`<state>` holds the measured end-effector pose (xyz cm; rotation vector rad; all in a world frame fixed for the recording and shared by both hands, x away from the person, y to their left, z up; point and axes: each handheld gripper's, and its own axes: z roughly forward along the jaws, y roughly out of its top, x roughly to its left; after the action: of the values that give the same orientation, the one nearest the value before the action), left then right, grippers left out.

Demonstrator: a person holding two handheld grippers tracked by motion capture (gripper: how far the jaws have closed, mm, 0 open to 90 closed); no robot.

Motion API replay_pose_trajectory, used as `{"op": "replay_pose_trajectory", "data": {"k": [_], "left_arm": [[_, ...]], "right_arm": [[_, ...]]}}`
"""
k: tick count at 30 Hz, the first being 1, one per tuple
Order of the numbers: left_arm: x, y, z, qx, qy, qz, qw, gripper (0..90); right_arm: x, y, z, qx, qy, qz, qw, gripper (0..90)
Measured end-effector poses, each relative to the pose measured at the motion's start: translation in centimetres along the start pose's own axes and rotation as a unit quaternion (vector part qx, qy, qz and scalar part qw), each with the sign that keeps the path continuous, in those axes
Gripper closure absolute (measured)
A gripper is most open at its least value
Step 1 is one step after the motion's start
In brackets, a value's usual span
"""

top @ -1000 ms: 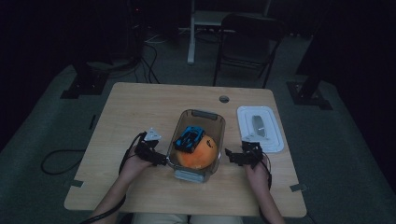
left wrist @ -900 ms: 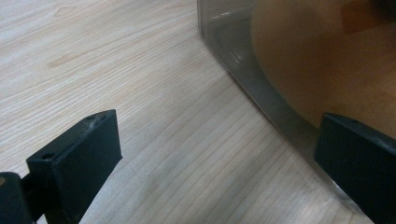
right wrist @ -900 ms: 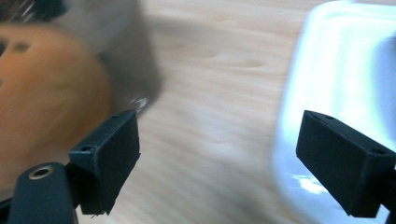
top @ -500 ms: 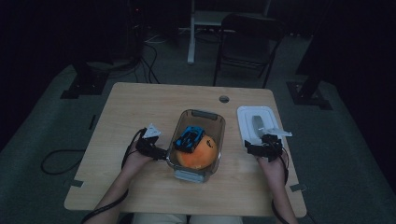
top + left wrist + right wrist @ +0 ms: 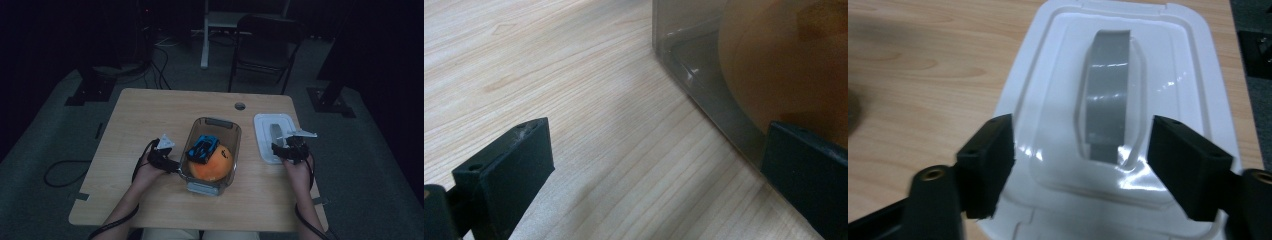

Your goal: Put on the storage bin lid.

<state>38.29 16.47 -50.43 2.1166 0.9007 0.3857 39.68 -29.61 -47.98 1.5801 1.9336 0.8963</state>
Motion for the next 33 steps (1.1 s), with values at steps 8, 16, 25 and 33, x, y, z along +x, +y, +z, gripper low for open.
{"op": "replay_pose_trajectory", "data": {"k": [8,16,25,33], "left_arm": [[-0.4,-0.1,0.1,0.003,0.003,-0.008,1.0000,1.4],[-0.8,0.0,0.2,0.002,0.005,-0.002,1.0000,0.3],[-1.8,0.5,0.7,0.010,-0.009,0.004,0.9999,0.3],[-2.9,0.9,1.2,0.009,-0.015,0.014,0.9997,0.3]], "right_arm": [[-0.6,0.4,1.8,0.018,-0.001,0.006,0.9998,32.2],[-1.3,0.6,3.5,0.023,-0.011,0.017,0.9995,39.6],[-1.4,1.3,4.5,0.056,-0.008,0.000,0.9984,66.8],[-0.4,0.6,2.3,0.039,-0.002,-0.009,0.9992,67.5]]}}
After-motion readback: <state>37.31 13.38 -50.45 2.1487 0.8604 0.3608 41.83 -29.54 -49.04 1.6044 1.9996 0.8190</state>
